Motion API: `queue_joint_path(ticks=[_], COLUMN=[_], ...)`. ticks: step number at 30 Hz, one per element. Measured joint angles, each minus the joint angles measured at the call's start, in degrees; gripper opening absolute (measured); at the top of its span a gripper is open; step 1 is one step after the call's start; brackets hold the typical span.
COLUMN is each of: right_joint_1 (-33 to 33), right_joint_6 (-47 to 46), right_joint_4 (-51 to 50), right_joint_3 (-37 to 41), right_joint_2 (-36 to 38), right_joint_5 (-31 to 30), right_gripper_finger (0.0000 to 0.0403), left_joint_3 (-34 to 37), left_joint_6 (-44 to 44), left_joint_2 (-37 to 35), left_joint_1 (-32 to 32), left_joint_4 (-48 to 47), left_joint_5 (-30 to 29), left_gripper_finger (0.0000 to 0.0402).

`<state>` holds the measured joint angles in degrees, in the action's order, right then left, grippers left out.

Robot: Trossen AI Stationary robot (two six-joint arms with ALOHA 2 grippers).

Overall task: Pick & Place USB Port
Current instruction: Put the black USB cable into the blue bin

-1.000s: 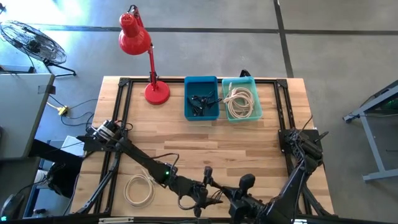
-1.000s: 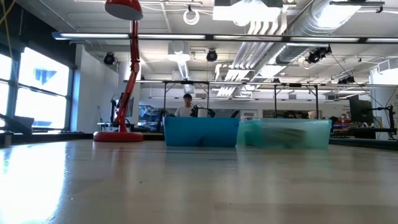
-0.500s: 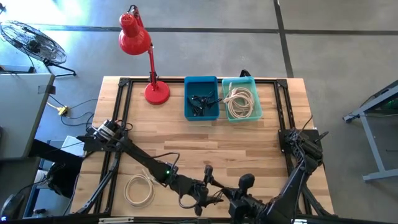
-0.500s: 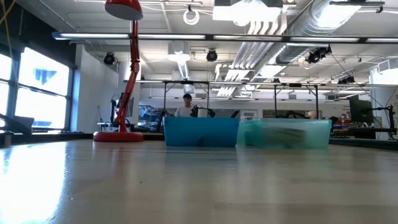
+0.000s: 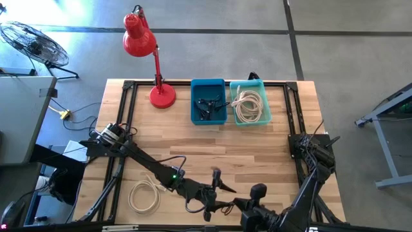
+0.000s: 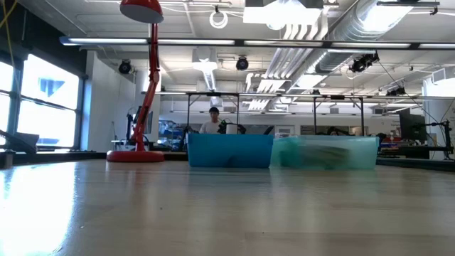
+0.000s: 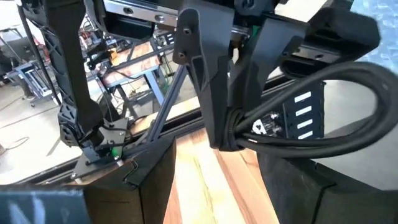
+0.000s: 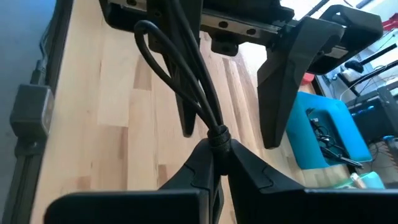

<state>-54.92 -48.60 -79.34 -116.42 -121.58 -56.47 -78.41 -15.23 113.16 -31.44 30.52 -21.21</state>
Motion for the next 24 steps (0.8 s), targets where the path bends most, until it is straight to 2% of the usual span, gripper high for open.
queue_joint_path(ticks=[9, 24], right_joint_1=[0.4, 2.11], right_joint_6=[-5.45, -5.44], right_joint_4=[-6.66, -6.64], right_joint_3=[-0.01, -0.02], right_joint_2=[0.0, 0.02], right_joint_5=[-0.14, 1.91], right_gripper_finger=[0.0018, 0.0018], left_joint_3=[0.0, 0.02], left_joint_6=[0.03, -1.69], left_joint_2=[0.03, 0.13], left_joint_1=[-0.04, -0.06], left_joint_4=[-0.5, 2.99], left_joint_5=[1.83, 3.89], left_gripper_finger=[0.022, 0.022])
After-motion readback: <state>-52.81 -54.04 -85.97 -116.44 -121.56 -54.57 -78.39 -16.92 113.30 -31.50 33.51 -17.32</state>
